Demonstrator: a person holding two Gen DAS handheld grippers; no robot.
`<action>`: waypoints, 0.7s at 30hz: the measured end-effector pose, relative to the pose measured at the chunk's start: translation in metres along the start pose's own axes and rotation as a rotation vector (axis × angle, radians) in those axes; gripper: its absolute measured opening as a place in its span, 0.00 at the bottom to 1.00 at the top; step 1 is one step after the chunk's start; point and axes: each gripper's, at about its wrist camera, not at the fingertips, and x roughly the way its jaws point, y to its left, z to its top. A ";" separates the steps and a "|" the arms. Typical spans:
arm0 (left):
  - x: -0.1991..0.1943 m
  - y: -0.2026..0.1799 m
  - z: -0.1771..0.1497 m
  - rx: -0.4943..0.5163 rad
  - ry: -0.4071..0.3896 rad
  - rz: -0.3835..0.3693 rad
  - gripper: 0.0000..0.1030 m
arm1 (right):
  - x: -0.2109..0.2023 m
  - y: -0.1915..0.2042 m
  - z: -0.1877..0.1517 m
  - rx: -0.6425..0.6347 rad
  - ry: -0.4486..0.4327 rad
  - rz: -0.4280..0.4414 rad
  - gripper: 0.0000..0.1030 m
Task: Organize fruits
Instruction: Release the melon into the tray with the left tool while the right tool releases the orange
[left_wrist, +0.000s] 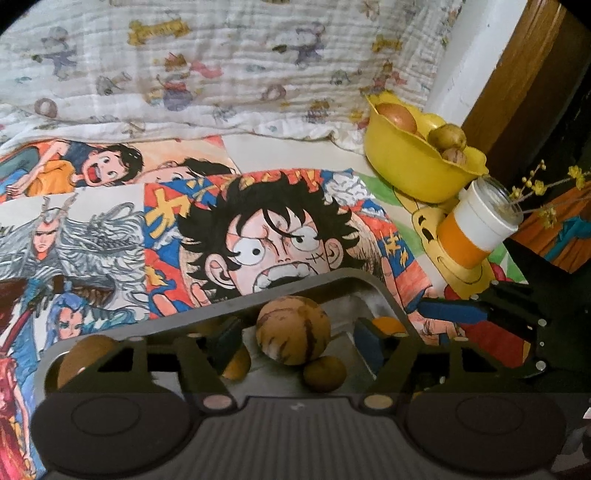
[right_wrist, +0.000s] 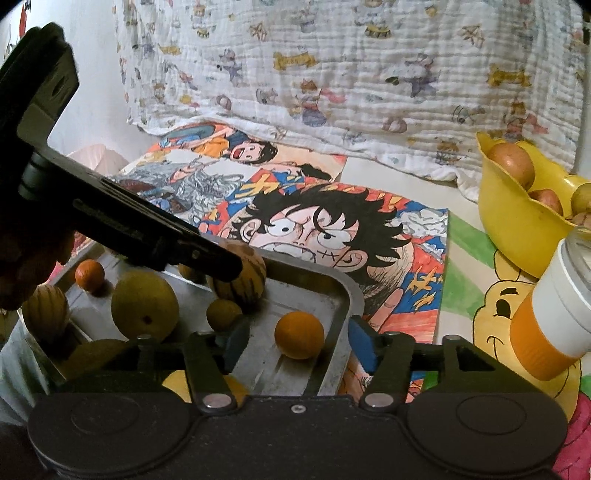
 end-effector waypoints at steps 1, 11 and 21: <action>-0.003 0.000 0.000 -0.003 -0.008 0.005 0.76 | -0.002 0.000 0.000 0.004 -0.007 -0.001 0.65; -0.040 -0.005 -0.008 -0.017 -0.125 0.072 0.95 | -0.025 0.003 -0.003 0.049 -0.086 0.000 0.83; -0.074 0.002 -0.030 -0.100 -0.209 0.123 0.99 | -0.053 0.017 -0.010 0.064 -0.194 -0.014 0.96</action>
